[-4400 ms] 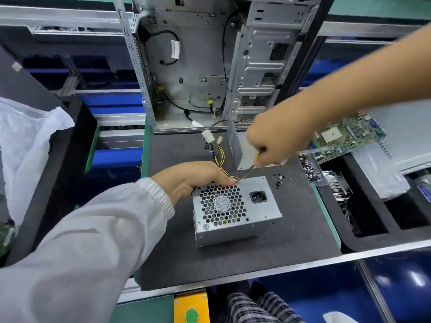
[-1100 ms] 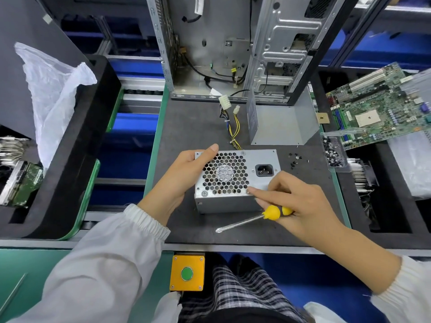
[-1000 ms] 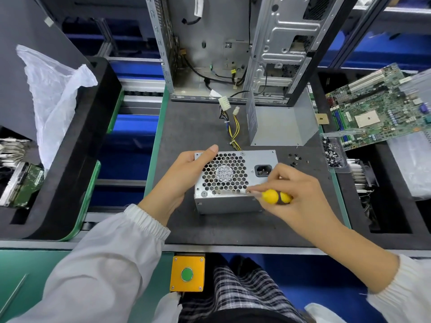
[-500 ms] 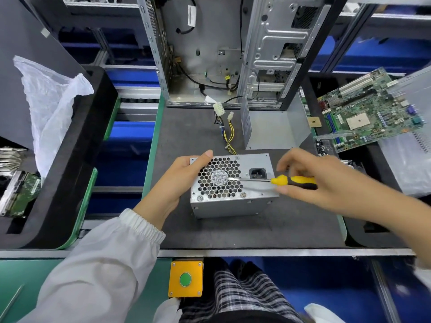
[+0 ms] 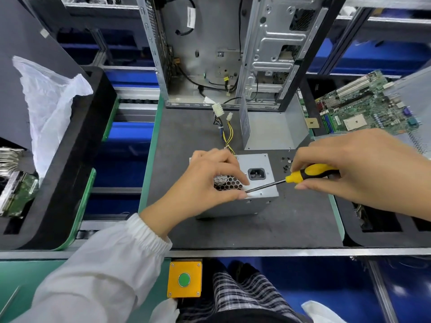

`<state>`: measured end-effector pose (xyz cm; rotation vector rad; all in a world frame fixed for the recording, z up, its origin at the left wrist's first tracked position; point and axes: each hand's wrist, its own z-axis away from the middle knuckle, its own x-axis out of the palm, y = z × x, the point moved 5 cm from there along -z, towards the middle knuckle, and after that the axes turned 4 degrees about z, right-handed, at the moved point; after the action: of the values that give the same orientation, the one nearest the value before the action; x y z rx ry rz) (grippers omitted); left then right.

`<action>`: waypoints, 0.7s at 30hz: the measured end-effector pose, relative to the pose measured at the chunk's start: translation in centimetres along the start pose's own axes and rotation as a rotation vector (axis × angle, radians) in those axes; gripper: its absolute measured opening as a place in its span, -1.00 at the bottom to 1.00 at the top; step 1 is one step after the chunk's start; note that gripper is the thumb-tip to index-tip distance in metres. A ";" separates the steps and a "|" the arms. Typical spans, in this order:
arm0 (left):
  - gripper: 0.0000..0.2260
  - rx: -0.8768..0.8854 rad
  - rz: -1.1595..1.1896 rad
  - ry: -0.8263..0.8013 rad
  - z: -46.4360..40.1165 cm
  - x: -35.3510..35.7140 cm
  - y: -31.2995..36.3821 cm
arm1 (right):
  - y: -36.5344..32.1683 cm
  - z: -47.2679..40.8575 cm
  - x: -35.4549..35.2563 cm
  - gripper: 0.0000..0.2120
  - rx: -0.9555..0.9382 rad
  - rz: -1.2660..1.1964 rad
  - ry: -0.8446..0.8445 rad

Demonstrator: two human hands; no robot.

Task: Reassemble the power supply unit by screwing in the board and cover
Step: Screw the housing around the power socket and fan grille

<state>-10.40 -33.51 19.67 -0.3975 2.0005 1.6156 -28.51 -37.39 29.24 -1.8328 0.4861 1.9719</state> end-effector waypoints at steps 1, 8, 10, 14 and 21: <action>-0.86 -0.004 -0.010 -0.007 0.0 0.1 -0.1 | 0.0 -0.1 0.1 -0.81 0.002 0.007 0.000; -0.95 0.000 -0.031 -0.020 -0.1 0.7 -0.2 | 0.1 -0.2 0.2 -0.83 -0.005 0.047 -0.011; -0.95 0.010 -0.037 -0.018 -0.1 0.7 -0.2 | -0.2 -0.3 0.0 -0.85 -0.015 0.063 -0.040; -0.95 0.028 -0.037 -0.013 -0.2 0.9 -0.2 | -1.3 -1.5 -1.4 -0.77 -0.117 0.084 -0.129; -0.90 0.048 -0.046 -0.019 -0.2 0.8 -0.1 | -4.0 -7.1 -3.6 -0.55 -0.084 0.513 -0.142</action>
<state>-11.03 -33.63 19.15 -0.4057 1.9973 1.5356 -20.19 -37.79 32.37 -1.7187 0.9128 2.4654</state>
